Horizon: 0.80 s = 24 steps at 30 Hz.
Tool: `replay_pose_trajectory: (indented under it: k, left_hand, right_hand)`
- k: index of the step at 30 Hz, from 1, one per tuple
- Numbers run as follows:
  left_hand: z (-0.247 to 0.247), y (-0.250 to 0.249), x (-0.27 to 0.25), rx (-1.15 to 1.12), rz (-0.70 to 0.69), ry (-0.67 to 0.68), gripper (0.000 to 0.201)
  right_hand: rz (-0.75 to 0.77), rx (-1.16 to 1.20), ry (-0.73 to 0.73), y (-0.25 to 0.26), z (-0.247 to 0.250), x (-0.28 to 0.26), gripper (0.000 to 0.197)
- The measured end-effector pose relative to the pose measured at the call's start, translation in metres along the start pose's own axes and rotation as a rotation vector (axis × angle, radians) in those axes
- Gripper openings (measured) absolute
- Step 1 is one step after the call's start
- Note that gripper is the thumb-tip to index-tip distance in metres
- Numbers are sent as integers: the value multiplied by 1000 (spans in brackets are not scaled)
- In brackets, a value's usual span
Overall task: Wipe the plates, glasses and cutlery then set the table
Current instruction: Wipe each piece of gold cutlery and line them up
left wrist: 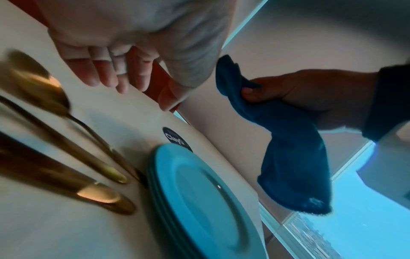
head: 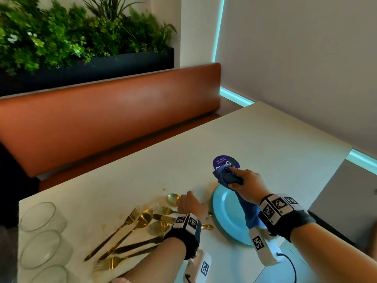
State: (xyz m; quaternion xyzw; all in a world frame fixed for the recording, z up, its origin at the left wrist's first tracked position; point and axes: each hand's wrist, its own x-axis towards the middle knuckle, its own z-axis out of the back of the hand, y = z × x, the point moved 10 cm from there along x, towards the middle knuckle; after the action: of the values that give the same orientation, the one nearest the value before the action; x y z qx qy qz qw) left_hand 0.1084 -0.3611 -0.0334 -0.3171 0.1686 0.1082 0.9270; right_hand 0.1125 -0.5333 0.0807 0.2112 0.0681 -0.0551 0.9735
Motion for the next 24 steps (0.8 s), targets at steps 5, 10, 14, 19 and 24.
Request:
replay_pose_trajectory:
  k: [5, 10, 14, 19, 24]
  left_hand:
    - [63, 76, -3, 89, 108, -94, 35]
    - [98, 156, -13, 190, 287, -94, 41]
    - [98, 179, -10, 295, 268, -86, 33]
    - [89, 180, -9, 372, 233, -72, 32]
    - [84, 180, -3, 415, 246, -84, 29]
  right_hand:
    - [42, 73, 23, 45, -20, -25, 50]
    - [24, 140, 50, 66, -45, -43, 43]
    - [-44, 155, 66, 65, -62, -46, 37]
    - [-87, 133, 104, 62, -71, -41, 33]
    - [-90, 104, 168, 55, -73, -16, 32]
